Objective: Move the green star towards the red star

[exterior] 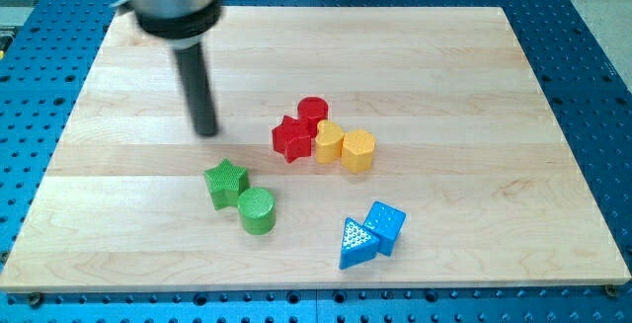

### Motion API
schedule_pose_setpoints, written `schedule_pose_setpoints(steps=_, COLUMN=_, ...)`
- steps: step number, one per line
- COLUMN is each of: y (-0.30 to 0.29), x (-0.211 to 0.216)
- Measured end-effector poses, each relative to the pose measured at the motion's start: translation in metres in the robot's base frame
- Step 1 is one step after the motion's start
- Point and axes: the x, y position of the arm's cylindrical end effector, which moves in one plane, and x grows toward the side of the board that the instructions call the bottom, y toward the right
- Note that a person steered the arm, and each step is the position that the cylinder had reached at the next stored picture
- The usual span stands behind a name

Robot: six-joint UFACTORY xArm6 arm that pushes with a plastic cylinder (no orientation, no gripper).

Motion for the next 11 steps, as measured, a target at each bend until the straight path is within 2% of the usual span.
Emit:
schedule_pose_setpoints(steps=1, y=-0.004, x=0.071)
schedule_pose_setpoints(steps=2, y=0.044, x=0.083)
schedule_pose_setpoints(steps=4, y=0.104, x=0.077)
schedule_pose_setpoints(steps=8, y=0.114, x=0.065)
schedule_pose_setpoints(steps=9, y=0.095, x=0.075)
schedule_pose_setpoints(steps=10, y=0.065, x=0.110)
schedule_pose_setpoints(steps=11, y=0.085, x=0.129)
